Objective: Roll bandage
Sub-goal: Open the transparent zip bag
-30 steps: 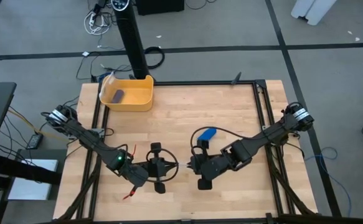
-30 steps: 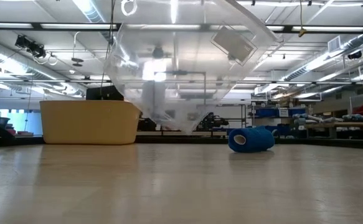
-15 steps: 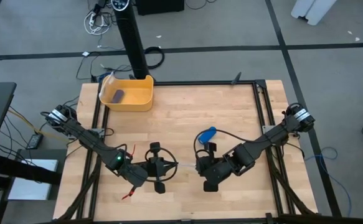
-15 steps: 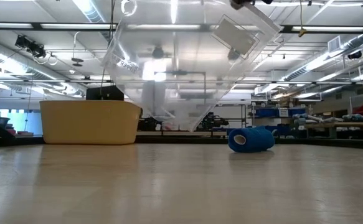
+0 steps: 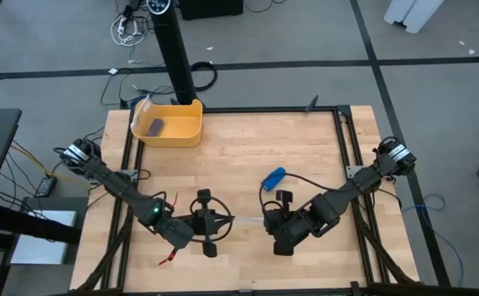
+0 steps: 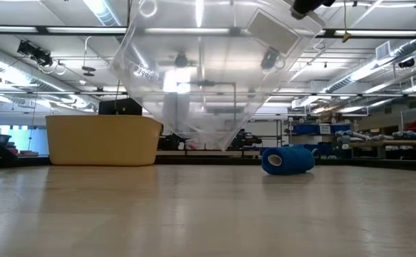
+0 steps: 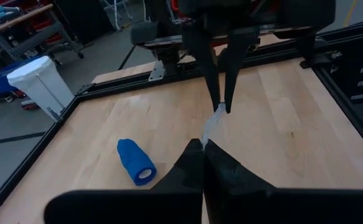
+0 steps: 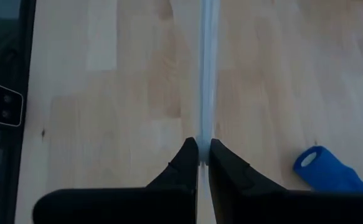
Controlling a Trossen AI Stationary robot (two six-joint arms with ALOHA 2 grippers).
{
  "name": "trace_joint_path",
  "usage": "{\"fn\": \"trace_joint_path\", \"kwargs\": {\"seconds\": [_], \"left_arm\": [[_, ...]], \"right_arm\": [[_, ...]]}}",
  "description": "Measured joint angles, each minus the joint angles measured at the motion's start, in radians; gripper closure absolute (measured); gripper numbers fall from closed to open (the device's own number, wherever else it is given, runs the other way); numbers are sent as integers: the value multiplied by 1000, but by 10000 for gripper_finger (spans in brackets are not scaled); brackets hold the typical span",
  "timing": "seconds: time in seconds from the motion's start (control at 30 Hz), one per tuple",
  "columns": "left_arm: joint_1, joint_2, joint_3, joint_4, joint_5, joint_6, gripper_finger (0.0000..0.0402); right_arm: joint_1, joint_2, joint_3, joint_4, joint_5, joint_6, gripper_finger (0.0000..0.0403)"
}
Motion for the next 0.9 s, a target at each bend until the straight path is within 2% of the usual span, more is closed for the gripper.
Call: {"fn": "trace_joint_path", "kwargs": {"seconds": [0.5, 0.6, 0.7, 0.8, 0.9], "left_arm": [[-6, -1, 0, 1, -7, 3, 401], [-7, -3, 1, -7, -20, -10, 401], [-8, -8, -12, -1, -22, -93, 401], [-7, -3, -65, 65, -8, -130, 401], [-5, -3, -107, 183, 47, -129, 401]], "right_arm": [[19, 0, 0, -53, 11, 70, 375], [35, -1, -3, -74, 17, 70, 348], [52, -11, -5, -66, 39, 80, 308], [66, -42, -3, -41, 133, 81, 273], [75, -52, -2, 34, 230, 16, 255]]}}
